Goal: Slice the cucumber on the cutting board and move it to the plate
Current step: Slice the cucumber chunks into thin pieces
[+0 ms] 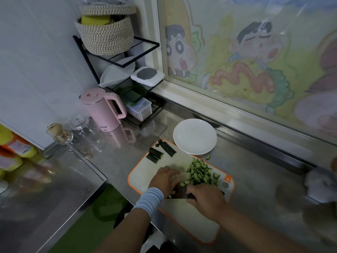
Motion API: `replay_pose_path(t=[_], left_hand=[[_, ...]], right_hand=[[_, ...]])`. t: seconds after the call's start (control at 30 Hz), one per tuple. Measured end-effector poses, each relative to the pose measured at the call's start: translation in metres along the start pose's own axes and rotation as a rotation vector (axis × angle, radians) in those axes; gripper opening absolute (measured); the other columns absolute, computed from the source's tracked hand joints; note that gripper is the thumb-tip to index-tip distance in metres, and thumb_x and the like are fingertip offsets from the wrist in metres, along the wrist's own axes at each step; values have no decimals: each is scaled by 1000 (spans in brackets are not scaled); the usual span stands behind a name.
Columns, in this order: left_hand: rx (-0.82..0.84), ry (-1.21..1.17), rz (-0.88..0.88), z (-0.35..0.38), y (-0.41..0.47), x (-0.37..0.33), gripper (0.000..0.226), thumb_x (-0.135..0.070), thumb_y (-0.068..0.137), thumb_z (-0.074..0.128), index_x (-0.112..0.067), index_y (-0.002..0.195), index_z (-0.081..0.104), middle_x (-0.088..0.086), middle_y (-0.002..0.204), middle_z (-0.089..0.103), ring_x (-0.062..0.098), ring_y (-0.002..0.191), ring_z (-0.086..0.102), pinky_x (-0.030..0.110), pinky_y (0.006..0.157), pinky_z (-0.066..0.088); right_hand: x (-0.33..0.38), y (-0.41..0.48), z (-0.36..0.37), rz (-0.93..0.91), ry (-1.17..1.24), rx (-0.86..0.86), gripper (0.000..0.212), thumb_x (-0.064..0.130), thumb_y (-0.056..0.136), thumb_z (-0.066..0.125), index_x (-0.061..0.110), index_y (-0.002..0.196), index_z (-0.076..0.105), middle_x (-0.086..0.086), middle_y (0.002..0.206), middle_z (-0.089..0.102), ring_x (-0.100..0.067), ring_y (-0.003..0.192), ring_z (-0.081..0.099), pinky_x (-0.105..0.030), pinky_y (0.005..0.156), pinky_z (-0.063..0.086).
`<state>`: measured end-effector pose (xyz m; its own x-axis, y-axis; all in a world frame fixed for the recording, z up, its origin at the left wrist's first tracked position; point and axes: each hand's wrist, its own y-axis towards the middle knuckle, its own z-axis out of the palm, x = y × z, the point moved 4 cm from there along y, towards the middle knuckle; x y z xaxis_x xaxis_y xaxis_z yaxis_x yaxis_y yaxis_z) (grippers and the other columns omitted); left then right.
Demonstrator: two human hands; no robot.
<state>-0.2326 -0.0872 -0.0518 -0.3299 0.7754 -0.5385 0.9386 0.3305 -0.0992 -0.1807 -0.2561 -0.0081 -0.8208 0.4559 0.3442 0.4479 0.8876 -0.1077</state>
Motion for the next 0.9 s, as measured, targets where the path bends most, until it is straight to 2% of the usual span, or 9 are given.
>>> replay_pose_path(t=[0.1, 0.23, 0.33, 0.43, 0.53, 0.63, 0.77, 0.83, 0.9], left_hand=[[59, -52, 139, 7, -5, -25, 23, -38, 88, 55, -36, 106, 68, -11, 116, 55, 9, 110, 43, 26, 95, 38], [149, 55, 35, 13, 2, -13, 23, -33, 91, 54, -33, 108, 70, -4, 114, 61, 18, 108, 50, 27, 94, 40], [115, 84, -92, 7, 9, 3, 23, -29, 90, 57, -26, 107, 72, -1, 113, 63, 20, 107, 54, 25, 94, 41], [-34, -4, -121, -4, -4, 2, 21, -29, 90, 55, -26, 104, 71, -5, 106, 61, 15, 101, 54, 27, 92, 43], [-160, -67, 115, -10, -39, -15, 22, -24, 86, 52, -23, 97, 71, -6, 100, 62, 10, 93, 56, 26, 87, 47], [-118, -27, 358, 1, -70, -23, 35, -18, 79, 53, -18, 110, 68, -2, 120, 61, 11, 110, 52, 22, 98, 41], [2, 139, 182, 5, -57, -8, 54, -35, 84, 36, -17, 132, 54, 2, 138, 50, 21, 128, 44, 33, 109, 33], [32, 181, 90, 2, -47, -2, 63, -44, 85, 21, -19, 137, 47, 1, 142, 46, 21, 131, 38, 30, 112, 24], [-35, 139, 27, -6, -41, -1, 60, -42, 86, 22, -21, 135, 50, 0, 138, 49, 20, 127, 40, 28, 108, 28]], right_hand=[[-4, -1, 0, -7, -6, 10, 29, 51, 88, 53, 30, 108, 53, 4, 96, 66, -18, 89, 61, -32, 69, 46], [-7, -3, -2, -23, -32, 24, 29, 52, 89, 52, 29, 107, 52, 3, 96, 66, -21, 90, 61, -34, 69, 48], [-10, -7, -6, -22, -31, 30, 27, 50, 89, 53, 29, 106, 53, 4, 99, 67, -20, 93, 60, -33, 69, 46], [-15, -10, -11, -8, -23, 24, 27, 50, 88, 53, 30, 106, 54, 6, 100, 67, -19, 94, 61, -33, 70, 46], [-16, -11, -15, 0, -26, 10, 28, 51, 89, 53, 30, 108, 55, 5, 100, 67, -18, 95, 62, -29, 66, 42], [-14, -13, -23, 23, -45, -28, 29, 50, 90, 52, 30, 111, 55, 5, 102, 67, -16, 97, 62, -27, 62, 32], [-14, -15, -29, 34, -43, -37, 30, 50, 91, 52, 31, 115, 55, 6, 105, 67, -14, 99, 61, -25, 63, 30], [-16, -17, -30, 36, -40, -37, 30, 50, 91, 52, 31, 114, 55, 6, 103, 67, -14, 97, 62, -25, 63, 32], [-19, -18, -29, 44, -17, -30, 29, 50, 90, 53, 31, 111, 56, 7, 101, 68, -14, 94, 62, -26, 63, 35]])
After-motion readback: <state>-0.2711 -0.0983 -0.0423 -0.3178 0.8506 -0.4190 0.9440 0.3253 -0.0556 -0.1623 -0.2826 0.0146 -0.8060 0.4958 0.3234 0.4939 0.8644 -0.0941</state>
